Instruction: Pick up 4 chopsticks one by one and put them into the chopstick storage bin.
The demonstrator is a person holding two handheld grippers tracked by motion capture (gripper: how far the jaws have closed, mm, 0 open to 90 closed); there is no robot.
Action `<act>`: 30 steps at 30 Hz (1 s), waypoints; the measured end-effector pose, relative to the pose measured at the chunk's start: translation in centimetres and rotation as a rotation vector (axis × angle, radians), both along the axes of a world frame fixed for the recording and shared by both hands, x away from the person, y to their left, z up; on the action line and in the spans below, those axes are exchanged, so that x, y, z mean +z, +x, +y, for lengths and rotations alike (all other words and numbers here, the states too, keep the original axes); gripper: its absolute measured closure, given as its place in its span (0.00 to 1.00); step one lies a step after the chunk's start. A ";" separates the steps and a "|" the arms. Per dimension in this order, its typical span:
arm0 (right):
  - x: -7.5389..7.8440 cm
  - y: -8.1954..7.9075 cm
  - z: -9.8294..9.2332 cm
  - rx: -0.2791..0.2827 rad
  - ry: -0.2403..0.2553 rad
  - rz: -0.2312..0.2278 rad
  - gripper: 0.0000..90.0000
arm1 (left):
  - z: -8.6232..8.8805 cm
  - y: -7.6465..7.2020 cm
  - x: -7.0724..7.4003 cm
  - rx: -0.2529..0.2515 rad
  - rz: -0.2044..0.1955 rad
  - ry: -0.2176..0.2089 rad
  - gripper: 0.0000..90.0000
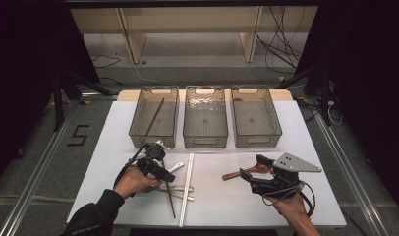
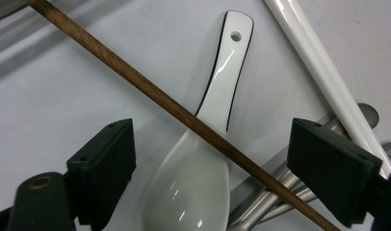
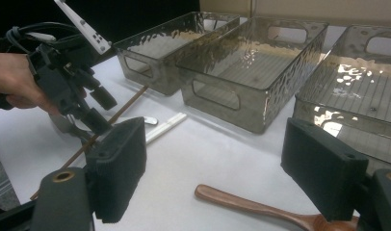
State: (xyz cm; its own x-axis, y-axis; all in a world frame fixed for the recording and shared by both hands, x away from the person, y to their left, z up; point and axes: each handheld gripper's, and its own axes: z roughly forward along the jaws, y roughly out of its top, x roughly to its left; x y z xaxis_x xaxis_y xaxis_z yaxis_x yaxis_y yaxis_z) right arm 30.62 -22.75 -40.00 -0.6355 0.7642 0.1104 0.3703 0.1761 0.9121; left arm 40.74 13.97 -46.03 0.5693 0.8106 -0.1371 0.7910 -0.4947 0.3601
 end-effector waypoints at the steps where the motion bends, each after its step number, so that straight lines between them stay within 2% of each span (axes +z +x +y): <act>1: 0.0 0.0 0.0 -0.001 -0.002 -0.001 0.27 | 0.0 0.1 -0.1 0.001 0.004 0.003 0.19; 13: 0.0 0.0 0.0 0.000 -0.002 -0.002 0.28 | 0.0 0.5 -0.8 -0.017 0.022 0.021 0.26; 25: 0.0 0.0 0.0 -0.001 -0.004 -0.003 0.28 | 0.1 0.4 -0.5 -0.047 0.022 0.002 0.47; 30: 0.0 0.0 0.0 -0.001 -0.005 -0.003 0.28 | 0.4 0.6 -0.4 -0.042 0.031 -0.007 0.56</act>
State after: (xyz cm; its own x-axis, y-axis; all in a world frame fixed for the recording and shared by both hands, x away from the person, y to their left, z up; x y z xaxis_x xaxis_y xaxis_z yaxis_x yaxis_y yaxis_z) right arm 30.61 -22.72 -40.00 -0.6351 0.7653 0.1050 0.3676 0.1799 0.9124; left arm 41.31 14.42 -46.45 0.5986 0.7847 -0.1608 0.7801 -0.5255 0.3394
